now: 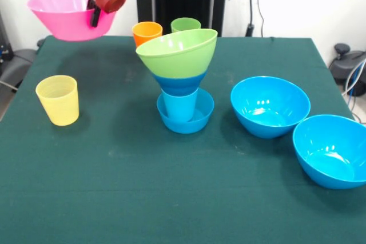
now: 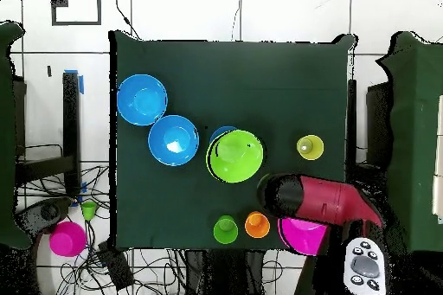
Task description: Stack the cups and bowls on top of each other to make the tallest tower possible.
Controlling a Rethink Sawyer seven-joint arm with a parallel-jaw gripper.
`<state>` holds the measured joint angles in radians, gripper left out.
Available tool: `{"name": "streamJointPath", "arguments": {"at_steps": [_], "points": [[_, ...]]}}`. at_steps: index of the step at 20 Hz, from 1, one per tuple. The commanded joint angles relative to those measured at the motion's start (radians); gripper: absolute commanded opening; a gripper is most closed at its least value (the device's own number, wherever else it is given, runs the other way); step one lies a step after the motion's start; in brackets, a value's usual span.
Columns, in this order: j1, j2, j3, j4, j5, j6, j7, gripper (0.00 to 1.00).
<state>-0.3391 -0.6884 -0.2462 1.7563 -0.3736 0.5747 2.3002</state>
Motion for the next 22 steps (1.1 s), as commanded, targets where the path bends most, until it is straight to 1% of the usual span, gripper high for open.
{"name": "streamJointPath", "arguments": {"at_steps": [1,4,7,10,11,16,18,21,22], "points": [[0.004,-0.057,0.19,-0.085,-0.023,0.201,-0.261,0.0],[0.0,-0.081,0.228,-0.107,-0.026,0.269,-0.297,0.0],[-0.005,-0.094,0.265,-0.134,-0.04,0.296,-0.335,0.0],[0.002,-0.11,0.28,-0.164,-0.067,0.313,-0.355,0.0],[0.002,-0.12,0.289,-0.167,-0.079,0.302,-0.363,0.0],[0.041,-0.163,0.287,-0.208,-0.157,0.258,-0.37,0.0],[0.055,-0.181,0.284,-0.216,-0.178,0.253,-0.369,0.0],[0.068,-0.201,0.287,-0.234,-0.193,0.285,-0.376,0.0],[0.078,-0.198,0.284,-0.257,-0.2,0.324,-0.378,0.0]]}}
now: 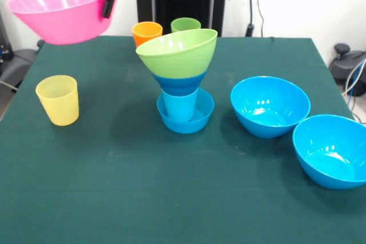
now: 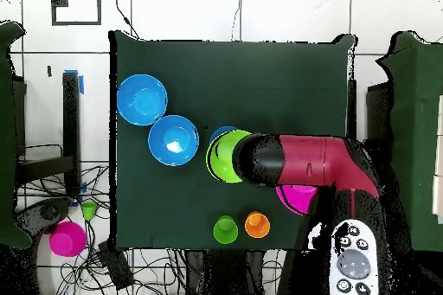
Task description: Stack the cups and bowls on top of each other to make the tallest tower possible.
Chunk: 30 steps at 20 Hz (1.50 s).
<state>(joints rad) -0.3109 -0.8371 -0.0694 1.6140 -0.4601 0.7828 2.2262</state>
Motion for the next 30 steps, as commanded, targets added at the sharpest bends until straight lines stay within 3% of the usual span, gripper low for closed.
{"name": "streamJointPath", "arguments": {"at_steps": [1,5,15,30], "points": [[0.058,-0.053,0.102,-0.128,-0.121,0.143,-0.307,0.0],[0.072,-0.048,0.11,-0.179,-0.129,0.214,-0.328,0.0],[0.123,-0.03,0.135,-0.275,-0.148,0.214,-0.304,0.0],[0.2,0.006,0.146,-0.335,-0.104,0.256,-0.249,0.0]]}}
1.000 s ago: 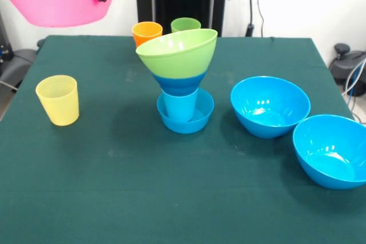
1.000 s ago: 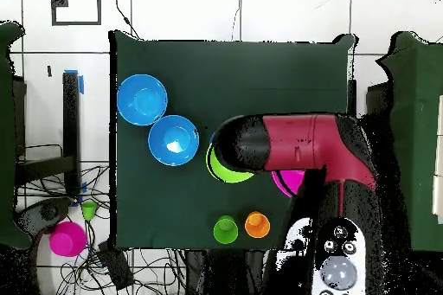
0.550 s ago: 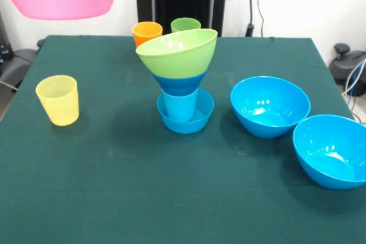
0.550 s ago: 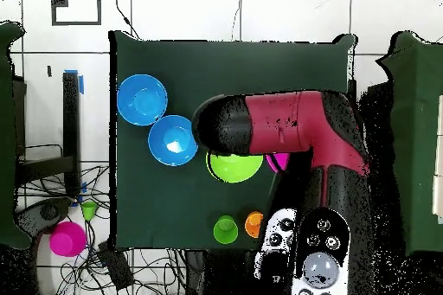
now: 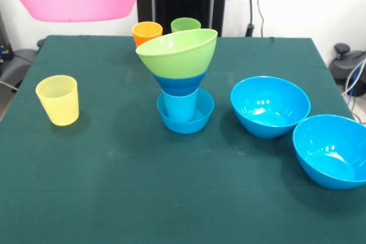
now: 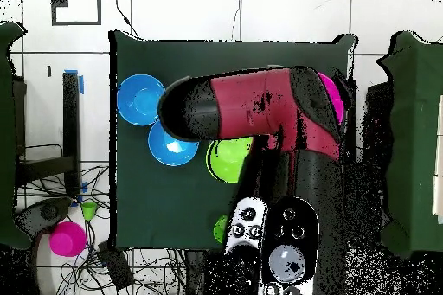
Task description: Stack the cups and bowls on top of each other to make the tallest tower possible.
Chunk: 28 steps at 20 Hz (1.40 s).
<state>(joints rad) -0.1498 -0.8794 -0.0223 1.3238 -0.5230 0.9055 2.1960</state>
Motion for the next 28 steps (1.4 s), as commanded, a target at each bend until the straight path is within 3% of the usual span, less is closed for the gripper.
{"name": "streamJointPath", "arguments": {"at_steps": [1,11,28], "points": [[0.041,0.048,0.099,-0.042,-0.036,0.135,-0.217,0.0],[0.053,0.067,0.113,-0.054,-0.013,0.165,-0.187,0.0],[0.06,0.12,0.149,-0.078,0.051,0.296,-0.14,0.0]]}}
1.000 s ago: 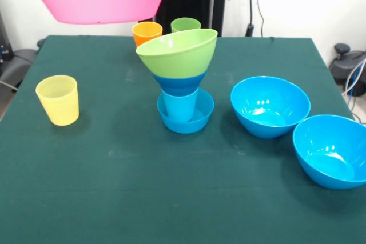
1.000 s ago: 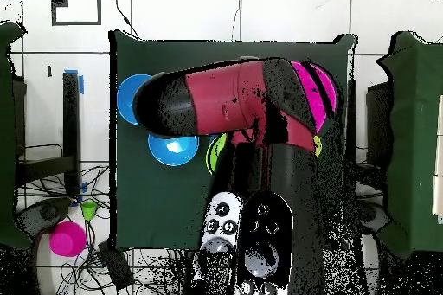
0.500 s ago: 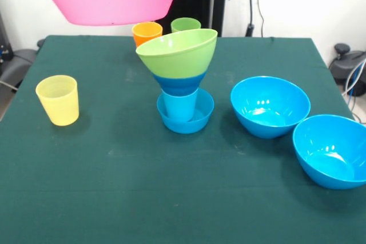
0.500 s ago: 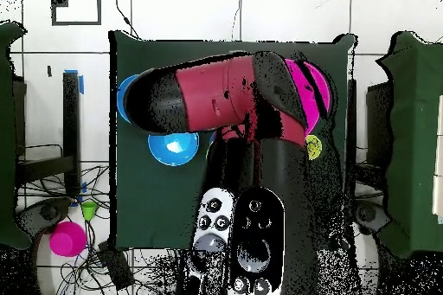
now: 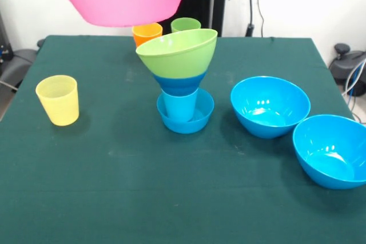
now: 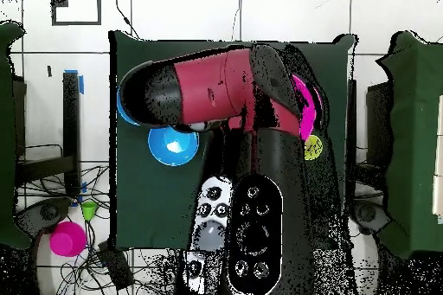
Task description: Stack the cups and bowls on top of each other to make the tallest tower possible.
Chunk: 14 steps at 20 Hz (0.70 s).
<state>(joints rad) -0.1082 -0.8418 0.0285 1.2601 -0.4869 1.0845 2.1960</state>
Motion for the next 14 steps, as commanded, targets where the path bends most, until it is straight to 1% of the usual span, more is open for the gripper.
{"name": "streamJointPath", "arguments": {"at_steps": [1,8,14], "points": [[0.021,0.085,0.097,-0.02,0.012,0.12,-0.137,0.0],[0.038,0.113,0.097,-0.069,0.005,0.143,-0.127,0.0],[0.065,0.132,0.087,-0.089,0.018,0.169,-0.081,0.0]]}}
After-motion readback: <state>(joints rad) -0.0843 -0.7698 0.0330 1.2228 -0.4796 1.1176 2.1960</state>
